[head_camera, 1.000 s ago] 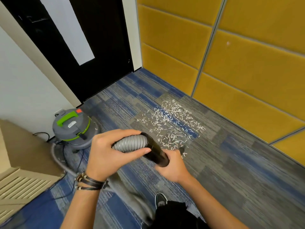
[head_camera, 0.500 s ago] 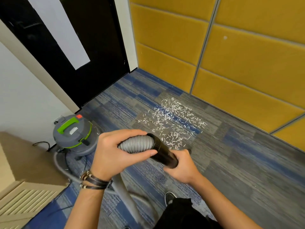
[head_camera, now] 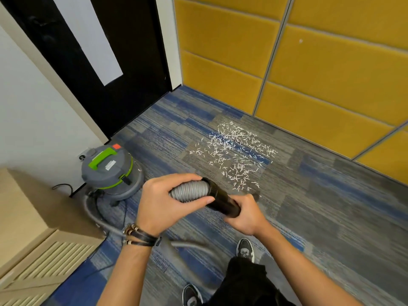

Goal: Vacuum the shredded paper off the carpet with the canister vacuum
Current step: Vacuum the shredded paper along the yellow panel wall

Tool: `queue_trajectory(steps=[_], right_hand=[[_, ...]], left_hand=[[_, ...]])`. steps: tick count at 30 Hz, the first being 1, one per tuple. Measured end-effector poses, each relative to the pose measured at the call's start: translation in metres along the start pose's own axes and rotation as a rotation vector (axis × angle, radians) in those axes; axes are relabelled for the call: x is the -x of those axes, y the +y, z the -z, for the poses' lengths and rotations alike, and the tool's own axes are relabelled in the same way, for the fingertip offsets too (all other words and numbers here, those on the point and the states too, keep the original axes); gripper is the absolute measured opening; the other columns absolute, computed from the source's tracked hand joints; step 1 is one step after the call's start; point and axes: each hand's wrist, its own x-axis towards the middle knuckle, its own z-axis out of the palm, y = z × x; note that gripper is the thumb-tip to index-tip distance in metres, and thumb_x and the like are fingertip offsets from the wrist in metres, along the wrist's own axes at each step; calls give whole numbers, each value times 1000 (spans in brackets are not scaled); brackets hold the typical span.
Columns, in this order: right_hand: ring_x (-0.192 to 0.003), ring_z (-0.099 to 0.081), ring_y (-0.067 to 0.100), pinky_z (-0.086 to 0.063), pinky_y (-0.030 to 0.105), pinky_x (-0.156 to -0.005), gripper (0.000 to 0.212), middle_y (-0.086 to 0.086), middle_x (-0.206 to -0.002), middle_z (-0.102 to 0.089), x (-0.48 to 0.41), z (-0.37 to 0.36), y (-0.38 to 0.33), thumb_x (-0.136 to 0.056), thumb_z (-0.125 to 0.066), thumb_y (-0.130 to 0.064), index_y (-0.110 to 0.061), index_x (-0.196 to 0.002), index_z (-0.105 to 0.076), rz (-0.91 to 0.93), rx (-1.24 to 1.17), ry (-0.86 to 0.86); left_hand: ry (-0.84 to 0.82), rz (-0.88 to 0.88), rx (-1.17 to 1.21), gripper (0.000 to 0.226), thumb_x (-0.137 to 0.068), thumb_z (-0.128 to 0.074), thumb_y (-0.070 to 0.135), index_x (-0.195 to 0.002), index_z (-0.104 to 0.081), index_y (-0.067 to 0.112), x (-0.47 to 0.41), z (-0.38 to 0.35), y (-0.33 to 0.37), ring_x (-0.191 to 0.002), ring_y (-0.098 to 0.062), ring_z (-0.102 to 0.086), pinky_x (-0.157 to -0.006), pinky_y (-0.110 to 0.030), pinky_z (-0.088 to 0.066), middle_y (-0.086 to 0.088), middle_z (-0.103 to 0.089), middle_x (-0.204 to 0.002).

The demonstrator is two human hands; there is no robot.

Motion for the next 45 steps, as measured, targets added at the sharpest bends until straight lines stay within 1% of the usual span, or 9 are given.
queue_trajectory(steps=[5, 12, 15, 20, 31, 33, 35, 40, 45], right_hand=[[-44, -44, 6, -32, 15, -51, 23, -14, -50, -50, -7, -29, -19, -73, -77, -2, -15, -66, -59, 28, -28, -36], [-49, -38, 4, -31, 23, -51, 23, -12, -53, -45, -2, -38, -28, -71, -72, 1, -13, -64, -55, 54, -63, -4], [-47, -38, 5, -29, 18, -52, 25, -14, -51, -43, 5, -28, -28, -70, -71, -11, -25, -62, -52, 59, -53, -7], [-46, -38, 7, -28, 16, -51, 21, -14, -51, -46, 11, -25, -28, -68, -69, -31, -32, -61, -49, 32, -73, 16], [-47, -36, 6, -29, 19, -50, 33, -15, -52, -44, -14, -26, -36, -67, -70, -9, -34, -61, -49, 107, -95, 18], [-46, -38, 7, -30, 19, -50, 26, -15, -51, -45, -24, -23, -37, -69, -72, -5, -23, -63, -54, 113, -77, 4], [-46, -40, 7, -32, 19, -51, 20, -14, -51, -47, -33, -22, -37, -70, -72, -6, -16, -64, -56, 104, -69, -20], [-49, -38, 5, -31, 23, -51, 32, -10, -54, -47, -29, -18, -27, -71, -70, -5, -31, -64, -53, 69, -76, -42], [-48, -41, 4, -33, 23, -50, 21, -12, -53, -48, -6, -1, -11, -70, -72, -2, -17, -65, -59, 9, -93, -1]], left_hand=[[58, 5, -20, 46, -71, -92, 53, -103, -83, 20, 19, 27, -5, -93, 1, -74, -84, -29, -61, 16, -78, -104], [50, -19, 34, 47, -68, -93, 56, -102, -83, 24, 22, 34, 0, -92, -1, -75, -83, -32, -62, 15, -79, -102], [60, 3, 55, 47, -65, -94, 55, -101, -83, 26, 24, 30, -1, -92, 2, -75, -85, -23, -59, 18, -78, -102], [78, 30, 47, 46, -68, -96, 53, -102, -84, 25, 26, 24, -2, -91, 0, -75, -84, -29, -61, 17, -79, -101], [173, -54, -36, 47, -69, -96, 46, -103, -83, 17, 16, 35, 17, -86, -4, -75, -81, -23, -58, 10, -79, -98], [178, -50, -31, 46, -71, -94, 48, -104, -83, 18, 11, 36, 14, -89, -2, -75, -84, -21, -57, 12, -78, -101], [164, -46, -31, 46, -72, -92, 51, -103, -82, 19, 8, 35, 10, -92, 1, -74, -87, -19, -56, 16, -77, -104], [98, 10, -2, 47, -68, -93, 54, -101, -83, 20, 5, 20, 2, -93, 2, -75, -88, -22, -58, 16, -79, -103], [11, 7, 66, 50, -65, -94, 56, -101, -84, 24, -3, 2, 11, -91, 3, -75, -86, -17, -56, 19, -78, -101]])
